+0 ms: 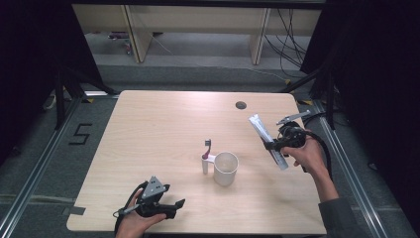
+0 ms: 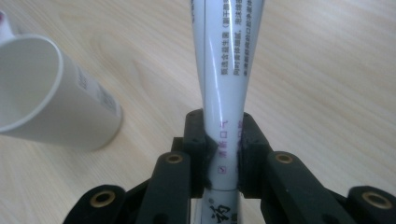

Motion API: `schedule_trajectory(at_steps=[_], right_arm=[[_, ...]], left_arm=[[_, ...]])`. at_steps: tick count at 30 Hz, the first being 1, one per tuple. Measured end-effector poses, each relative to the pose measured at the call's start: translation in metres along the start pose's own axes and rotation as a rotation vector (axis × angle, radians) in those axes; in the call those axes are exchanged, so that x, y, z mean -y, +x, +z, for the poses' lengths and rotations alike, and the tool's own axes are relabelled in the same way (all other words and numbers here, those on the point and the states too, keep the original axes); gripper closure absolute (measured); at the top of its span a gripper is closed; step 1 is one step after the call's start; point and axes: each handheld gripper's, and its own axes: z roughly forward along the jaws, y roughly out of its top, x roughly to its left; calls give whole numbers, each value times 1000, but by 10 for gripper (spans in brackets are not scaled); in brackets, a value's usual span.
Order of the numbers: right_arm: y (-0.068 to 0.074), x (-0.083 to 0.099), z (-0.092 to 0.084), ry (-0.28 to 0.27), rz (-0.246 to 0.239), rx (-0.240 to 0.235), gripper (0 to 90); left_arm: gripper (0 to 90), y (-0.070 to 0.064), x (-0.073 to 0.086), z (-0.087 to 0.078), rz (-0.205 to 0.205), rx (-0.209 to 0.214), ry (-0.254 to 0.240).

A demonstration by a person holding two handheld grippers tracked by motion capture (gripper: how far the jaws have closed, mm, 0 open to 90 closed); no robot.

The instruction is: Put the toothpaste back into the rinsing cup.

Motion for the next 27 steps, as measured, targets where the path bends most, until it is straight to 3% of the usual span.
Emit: schedule_trajectory(at_steps=[2,3,5,7,8,11,12,14,15,19,21,24,25,27], right_arm=[[3,-3,-3,-64,3,-21,773],[3,-3,-3,-64,3,-21,773],[9,-4,-3,-106,53,-29,773],[9,-5,-5,-147,27,-43,774],[9,-6,-7,-134,20,-53,773],[13,-7,-9,-185,21,-54,774],[15,-8,-9,-209,37,-75,774],[17,-9,-11,-264,22,-76,774],[18,-10,-12,-266,14,-74,773],[24,-12,-14,-352,-2,-82,774],[27,-13,-14,-382,3,-87,774],[33,-14,-12,-443,-3,-91,773],[36,-15,-13,-447,3,-104,773],[41,-15,-13,-455,23,-130,774]], left_arm=[[237,-1,-1,1,-18,4,-12],[237,-1,0,0,-8,3,-5],[237,0,0,0,1,-1,0],[237,-1,0,1,-17,3,-22],[237,-1,0,1,-19,2,-19],[237,0,0,0,1,-2,-1],[237,-1,0,1,-13,0,-15],[237,0,0,0,-3,1,-2],[237,0,0,0,3,-3,0],[237,-1,0,2,-19,4,-26],[237,0,0,0,-2,1,-4],[237,-1,0,1,-19,4,-23],[237,0,0,0,-1,1,-6],[237,0,0,0,-4,3,-8]])
